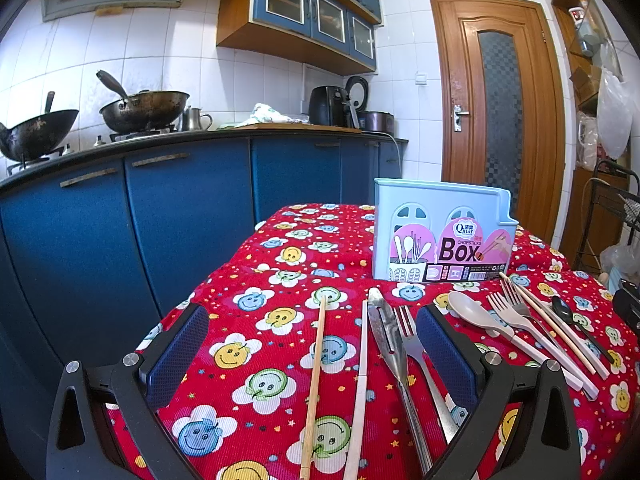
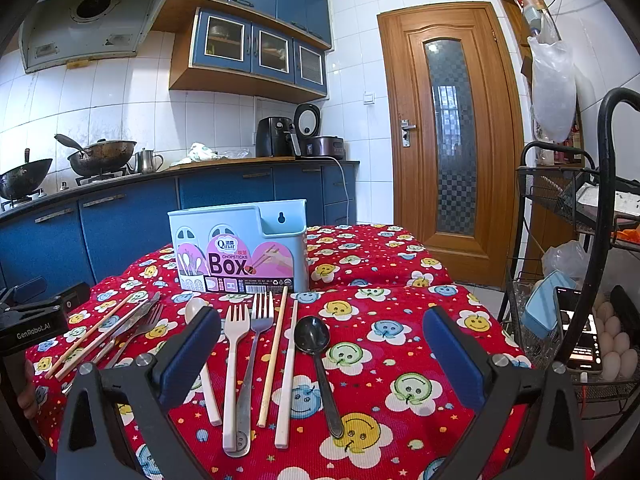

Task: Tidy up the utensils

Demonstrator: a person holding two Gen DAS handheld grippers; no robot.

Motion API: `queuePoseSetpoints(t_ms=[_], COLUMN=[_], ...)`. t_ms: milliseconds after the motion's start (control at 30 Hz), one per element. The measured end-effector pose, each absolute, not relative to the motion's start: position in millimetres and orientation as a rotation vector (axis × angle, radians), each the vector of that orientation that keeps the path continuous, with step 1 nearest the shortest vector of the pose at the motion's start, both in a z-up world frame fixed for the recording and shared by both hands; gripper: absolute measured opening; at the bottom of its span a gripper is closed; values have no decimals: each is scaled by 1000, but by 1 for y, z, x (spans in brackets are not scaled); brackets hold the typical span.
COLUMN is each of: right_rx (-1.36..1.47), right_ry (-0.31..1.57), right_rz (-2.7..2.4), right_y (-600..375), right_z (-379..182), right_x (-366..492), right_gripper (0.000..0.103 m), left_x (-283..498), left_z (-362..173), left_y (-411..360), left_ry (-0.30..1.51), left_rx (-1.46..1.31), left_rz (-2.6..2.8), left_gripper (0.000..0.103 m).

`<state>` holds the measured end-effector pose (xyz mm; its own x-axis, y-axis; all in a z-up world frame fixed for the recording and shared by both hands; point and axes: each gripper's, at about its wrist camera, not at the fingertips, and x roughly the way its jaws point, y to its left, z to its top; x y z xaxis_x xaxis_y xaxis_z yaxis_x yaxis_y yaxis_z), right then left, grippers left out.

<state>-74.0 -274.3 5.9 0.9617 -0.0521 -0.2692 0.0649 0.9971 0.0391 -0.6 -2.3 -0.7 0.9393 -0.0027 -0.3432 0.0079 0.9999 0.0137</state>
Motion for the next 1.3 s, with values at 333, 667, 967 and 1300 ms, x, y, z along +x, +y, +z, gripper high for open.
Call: queuePoseSetpoints(t_ms=[333, 667, 967, 1300], right_rx=[49, 50, 51, 54], right_ry=[272, 271, 271, 263], right_rz=[-59, -59, -59, -68], right_y=[-275, -275, -275, -277], right_z=[6, 6, 6, 6], right_x=[-74, -74, -74, -76], right_gripper=[103, 103, 103, 103], left_x=[0, 0, 0, 1], left_z=[-1, -1, -1, -2], left_y=[-2, -2, -2, -3], left_ry=[351, 352, 352, 354], left_rx=[14, 13, 13, 15], left_rz=[-5, -6, -6, -4], left_gripper=[103, 103, 103, 103])
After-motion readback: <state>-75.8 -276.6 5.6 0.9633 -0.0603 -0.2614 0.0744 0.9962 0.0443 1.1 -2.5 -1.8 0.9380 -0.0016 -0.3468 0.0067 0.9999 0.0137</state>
